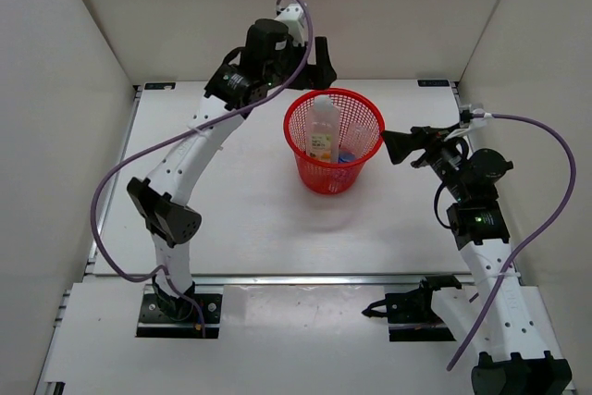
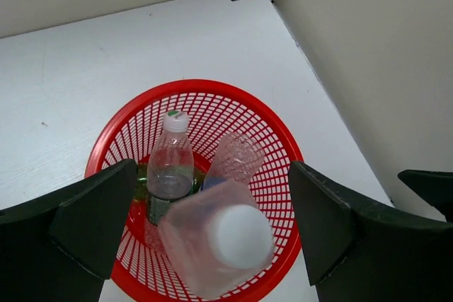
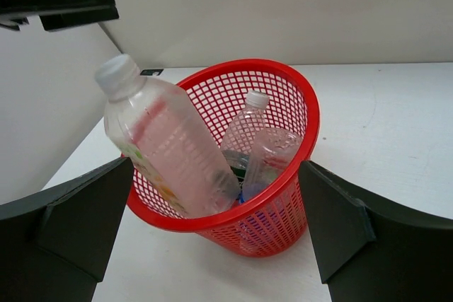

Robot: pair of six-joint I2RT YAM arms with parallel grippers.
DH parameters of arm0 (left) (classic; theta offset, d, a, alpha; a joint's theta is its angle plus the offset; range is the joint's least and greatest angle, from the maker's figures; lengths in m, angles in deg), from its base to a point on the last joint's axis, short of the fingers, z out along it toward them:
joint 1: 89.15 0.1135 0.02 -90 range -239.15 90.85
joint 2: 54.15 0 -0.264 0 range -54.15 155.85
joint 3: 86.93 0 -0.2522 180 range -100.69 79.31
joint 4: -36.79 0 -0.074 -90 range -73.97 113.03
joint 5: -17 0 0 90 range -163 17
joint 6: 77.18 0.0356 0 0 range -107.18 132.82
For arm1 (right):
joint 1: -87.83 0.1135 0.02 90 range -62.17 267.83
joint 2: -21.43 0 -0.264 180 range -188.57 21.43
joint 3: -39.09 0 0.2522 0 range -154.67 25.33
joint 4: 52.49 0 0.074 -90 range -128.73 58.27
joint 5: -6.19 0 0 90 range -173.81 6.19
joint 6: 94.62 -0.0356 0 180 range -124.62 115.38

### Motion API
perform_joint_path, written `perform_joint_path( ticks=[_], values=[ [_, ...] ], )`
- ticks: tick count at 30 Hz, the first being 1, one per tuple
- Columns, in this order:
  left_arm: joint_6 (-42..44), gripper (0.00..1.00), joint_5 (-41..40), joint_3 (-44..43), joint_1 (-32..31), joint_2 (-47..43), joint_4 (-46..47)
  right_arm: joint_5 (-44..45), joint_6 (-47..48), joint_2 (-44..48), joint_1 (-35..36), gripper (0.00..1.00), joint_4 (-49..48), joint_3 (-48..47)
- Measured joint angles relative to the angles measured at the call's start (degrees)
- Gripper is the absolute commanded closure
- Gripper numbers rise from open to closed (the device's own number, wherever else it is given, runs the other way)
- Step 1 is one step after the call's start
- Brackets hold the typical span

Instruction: Put the plastic bottles in the bin

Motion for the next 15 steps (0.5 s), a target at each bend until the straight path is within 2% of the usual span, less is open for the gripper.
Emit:
perform_joint_path(
  ticks=[5,9,11,15],
  values=[
    [-2.23,0.02,1.22,-2.03,4.22,-1.25,-0.83,0.07,-0.46,-1.05,-0.28,0.01,2.64,-0.44],
    [-3.69,0.02,-4.98,-0.24,8.57,-5.25,-3.21,1.90,-0.31,-3.32,-3.37,0.01,10.51,-2.91],
    [-5.01,0.01,-8.74,6.23,12.37,-10.25,-5.20,4.11,-0.13,-4.61,-6.51,0.01,17.25,-5.57],
    [-7.76,0.02,-17.97,29.27,24.39,-22.53,-7.58,6.91,2.08,-8.37,-15.72,0.01,30.29,-11.15]
  ],
)
